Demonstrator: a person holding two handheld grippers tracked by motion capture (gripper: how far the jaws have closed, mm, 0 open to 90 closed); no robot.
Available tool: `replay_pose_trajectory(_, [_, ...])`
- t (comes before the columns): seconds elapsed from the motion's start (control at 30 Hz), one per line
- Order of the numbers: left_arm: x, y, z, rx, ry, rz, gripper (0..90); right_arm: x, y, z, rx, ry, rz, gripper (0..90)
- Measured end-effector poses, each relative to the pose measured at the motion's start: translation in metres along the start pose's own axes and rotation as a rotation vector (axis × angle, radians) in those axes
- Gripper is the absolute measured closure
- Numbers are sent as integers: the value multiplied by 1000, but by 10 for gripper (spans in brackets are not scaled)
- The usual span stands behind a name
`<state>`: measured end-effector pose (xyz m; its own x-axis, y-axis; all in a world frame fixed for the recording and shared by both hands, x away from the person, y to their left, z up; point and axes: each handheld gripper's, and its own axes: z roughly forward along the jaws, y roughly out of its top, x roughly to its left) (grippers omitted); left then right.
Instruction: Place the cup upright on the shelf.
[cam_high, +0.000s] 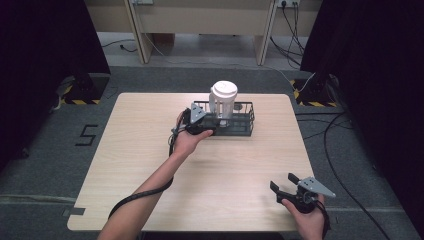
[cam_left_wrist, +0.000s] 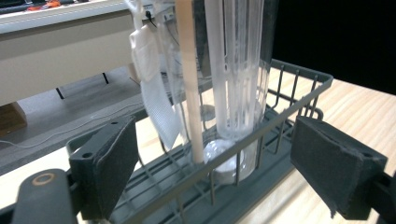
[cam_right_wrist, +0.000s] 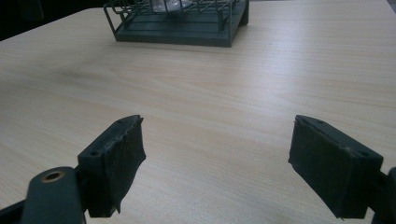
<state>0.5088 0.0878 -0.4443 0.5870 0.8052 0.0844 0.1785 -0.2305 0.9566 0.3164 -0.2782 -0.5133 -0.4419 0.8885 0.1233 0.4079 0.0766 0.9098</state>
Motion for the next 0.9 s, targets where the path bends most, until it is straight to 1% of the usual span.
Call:
replay_pose_trajectory(0.03, [1, -2, -4, 1, 2, -2, 148, 0, 0, 0, -1, -1, 0, 184])
replay_pose_trajectory(0.2, [5, -6, -12, 3, 6, -8, 149, 0, 0, 0, 0, -1, 0, 184])
replay_pose_trajectory(0.23, [6, -8, -16, 6, 10, -9, 149, 0, 0, 0, 0, -2, 1, 184])
replay_pose_trajectory(0.27, [6, -8, -16, 6, 10, -9, 149, 0, 0, 0, -1, -3, 0, 184])
replay_pose_trajectory(0.3, [8, -10, -21, 7, 17, -10, 149, 0, 0, 0, -1, -3, 0, 184])
replay_pose_trajectory(0.33, [8, -10, -21, 7, 17, -10, 149, 0, 0, 0, -1, -3, 0, 184])
replay_pose_trajectory(0.37, [9, -11, -26, 3, 18, -10, 149, 0, 0, 0, -3, -3, 1, 184])
replay_pose_trajectory(0.4, [9, -11, -26, 3, 18, -10, 149, 0, 0, 0, -3, -3, 1, 184])
replay_pose_trajectory(0.53, [14, -14, -37, -3, 24, -12, 149, 0, 0, 0, -3, -4, 2, 184])
replay_pose_trajectory(0.57, [14, -14, -37, -3, 24, -12, 149, 0, 0, 0, -3, -4, 2, 184])
replay_pose_trajectory(0.63, [16, -14, -44, -9, 22, -6, 149, 0, 0, 0, -3, -4, 3, 184])
replay_pose_trajectory(0.7, [17, -14, -46, -11, 23, -5, 150, 1, 0, 0, -2, -5, 5, 184])
replay_pose_trajectory(0.73, [19, -15, -50, -15, 24, -5, 149, 0, 0, 0, -2, -5, 5, 184])
replay_pose_trajectory(0.8, [20, -15, -53, -17, 24, -6, 149, 0, 0, 0, -4, -7, 1, 184])
replay_pose_trajectory(0.87, [22, -16, -60, -19, 24, -2, 149, 0, 0, 0, -4, -7, 1, 184])
replay_pose_trajectory(0.9, [22, -16, -60, -19, 24, -2, 149, 0, 0, 0, -4, -7, 1, 184])
